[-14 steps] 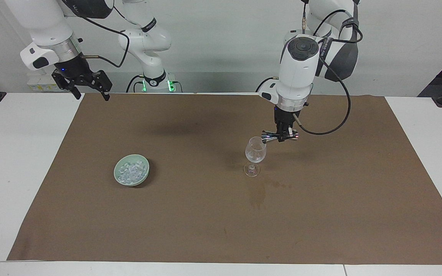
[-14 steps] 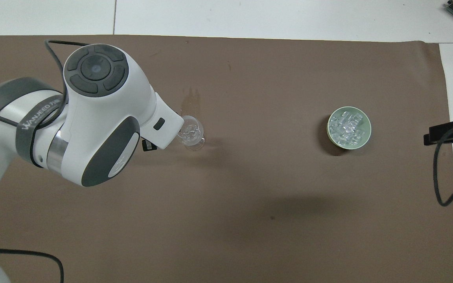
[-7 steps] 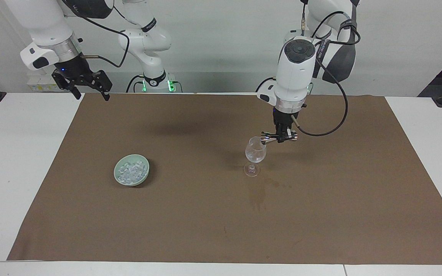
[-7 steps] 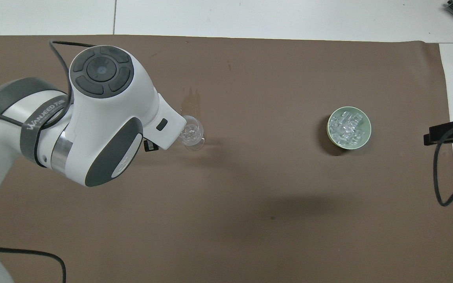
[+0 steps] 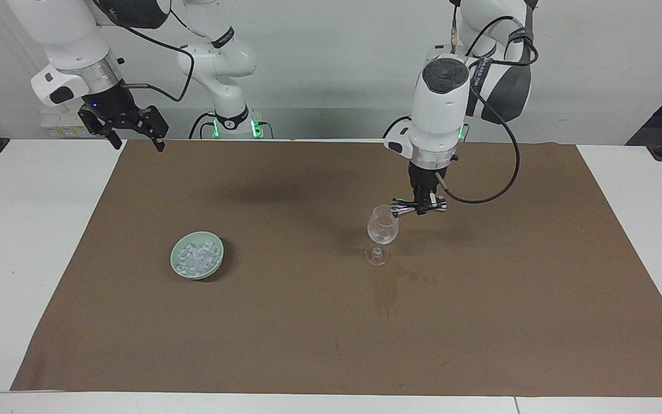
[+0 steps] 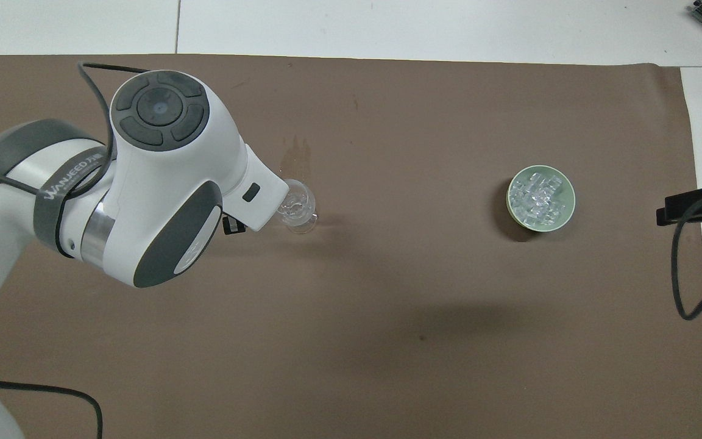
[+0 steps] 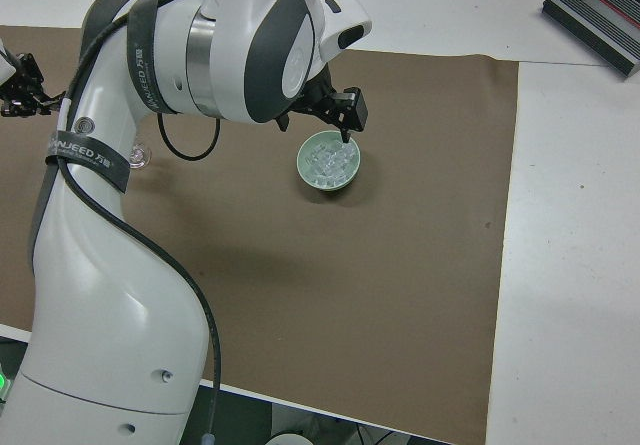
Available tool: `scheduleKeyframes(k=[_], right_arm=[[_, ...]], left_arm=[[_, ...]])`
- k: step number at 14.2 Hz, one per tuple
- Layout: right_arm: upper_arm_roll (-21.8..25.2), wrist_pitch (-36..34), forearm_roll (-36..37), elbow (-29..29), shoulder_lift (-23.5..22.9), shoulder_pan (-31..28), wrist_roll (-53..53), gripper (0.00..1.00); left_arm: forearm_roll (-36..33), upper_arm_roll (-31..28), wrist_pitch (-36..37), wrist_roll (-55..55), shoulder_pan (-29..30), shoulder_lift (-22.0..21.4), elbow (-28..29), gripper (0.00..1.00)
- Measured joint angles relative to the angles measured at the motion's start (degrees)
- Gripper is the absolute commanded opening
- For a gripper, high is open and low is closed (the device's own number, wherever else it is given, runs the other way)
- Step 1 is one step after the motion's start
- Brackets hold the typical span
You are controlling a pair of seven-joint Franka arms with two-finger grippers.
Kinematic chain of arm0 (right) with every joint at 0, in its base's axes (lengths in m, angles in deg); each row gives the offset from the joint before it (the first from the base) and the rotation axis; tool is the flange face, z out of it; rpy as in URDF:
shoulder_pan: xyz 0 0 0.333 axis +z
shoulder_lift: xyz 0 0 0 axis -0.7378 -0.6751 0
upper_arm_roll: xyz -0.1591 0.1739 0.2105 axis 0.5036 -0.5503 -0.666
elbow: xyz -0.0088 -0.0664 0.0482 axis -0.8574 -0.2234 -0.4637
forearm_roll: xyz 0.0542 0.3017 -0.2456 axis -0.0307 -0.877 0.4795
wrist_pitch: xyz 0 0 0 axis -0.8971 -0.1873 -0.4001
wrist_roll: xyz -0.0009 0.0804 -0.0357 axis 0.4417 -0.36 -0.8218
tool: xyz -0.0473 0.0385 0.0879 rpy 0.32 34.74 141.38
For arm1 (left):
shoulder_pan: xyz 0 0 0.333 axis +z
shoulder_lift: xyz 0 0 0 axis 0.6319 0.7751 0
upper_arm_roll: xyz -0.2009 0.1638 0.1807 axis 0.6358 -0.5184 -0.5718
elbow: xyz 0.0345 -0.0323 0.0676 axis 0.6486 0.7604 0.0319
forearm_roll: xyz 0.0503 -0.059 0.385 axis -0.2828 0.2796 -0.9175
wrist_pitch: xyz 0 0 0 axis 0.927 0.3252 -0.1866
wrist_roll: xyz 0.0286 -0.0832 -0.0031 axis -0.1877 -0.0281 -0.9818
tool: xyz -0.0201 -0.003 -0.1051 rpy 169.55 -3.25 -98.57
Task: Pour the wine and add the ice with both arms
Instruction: 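Tilt the shot cup with the left gripper to pour into the clear cup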
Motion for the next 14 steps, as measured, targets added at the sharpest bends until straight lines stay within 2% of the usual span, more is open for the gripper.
scheduleKeyframes(k=[9, 14], right_arm=[[0.0, 0.7, 0.0, -0.1, 0.1, 0.0, 0.0, 1.0], [0.0, 1.7, 0.0, -0.2, 0.1, 0.0, 0.0, 1.0]], left_arm=[[-5.4, 0.0, 5.4, -3.0, -2.6, 2.3, -4.4, 0.0], [-4.5, -0.9, 5.9, -2.9, -1.8, 2.5, -5.3, 0.0]])
